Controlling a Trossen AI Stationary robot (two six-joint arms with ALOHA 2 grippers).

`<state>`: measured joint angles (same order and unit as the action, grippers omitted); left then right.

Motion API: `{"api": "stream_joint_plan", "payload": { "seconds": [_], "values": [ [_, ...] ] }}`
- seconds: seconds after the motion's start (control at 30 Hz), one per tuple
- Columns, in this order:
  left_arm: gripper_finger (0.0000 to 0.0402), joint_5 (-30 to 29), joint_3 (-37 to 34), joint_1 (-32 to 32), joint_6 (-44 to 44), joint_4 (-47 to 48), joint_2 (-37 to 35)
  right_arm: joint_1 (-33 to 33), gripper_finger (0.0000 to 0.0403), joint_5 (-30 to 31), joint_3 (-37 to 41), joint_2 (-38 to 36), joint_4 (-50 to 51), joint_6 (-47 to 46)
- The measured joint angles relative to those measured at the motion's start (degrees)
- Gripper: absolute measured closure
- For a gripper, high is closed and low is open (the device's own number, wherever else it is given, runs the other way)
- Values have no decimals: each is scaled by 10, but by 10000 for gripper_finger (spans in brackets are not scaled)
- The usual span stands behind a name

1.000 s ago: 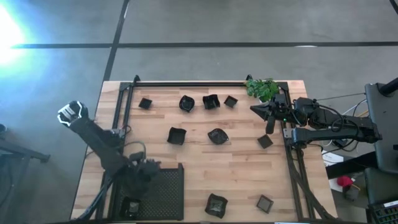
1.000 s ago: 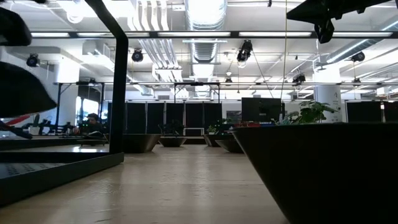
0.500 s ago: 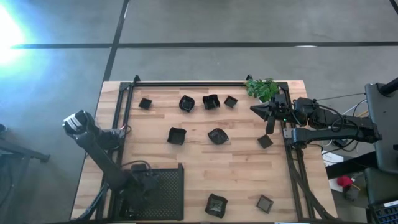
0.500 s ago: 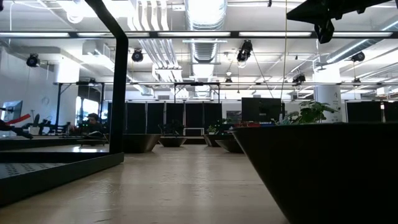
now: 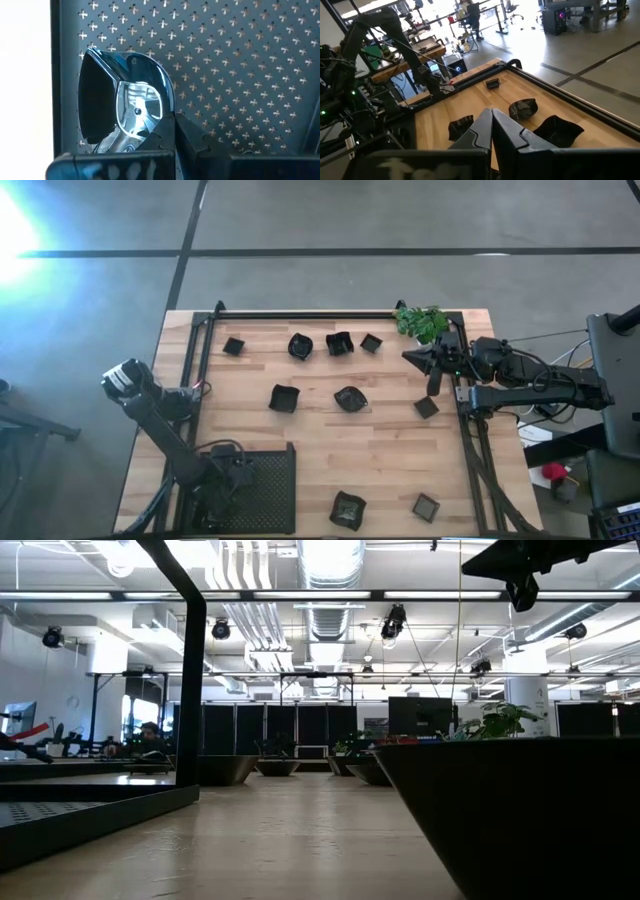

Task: Pick & Place Mini shaped plates
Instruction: Put the black leaf-shaped plate on the shelf

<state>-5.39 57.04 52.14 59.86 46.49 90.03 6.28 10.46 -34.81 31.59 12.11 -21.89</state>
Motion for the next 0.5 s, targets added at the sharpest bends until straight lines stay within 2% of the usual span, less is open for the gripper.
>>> {"api": "stream_joint_plan", "payload": {
  "seconds": [0.33, 0.5],
  "values": [
    [400, 0, -1, 0, 6, 0, 0, 0, 394, 0, 0, 0, 11, -2],
    [373, 1, -5, 0, 27, 0, 0, 0, 394, 0, 0, 0, 11, -2]
  ]
}}
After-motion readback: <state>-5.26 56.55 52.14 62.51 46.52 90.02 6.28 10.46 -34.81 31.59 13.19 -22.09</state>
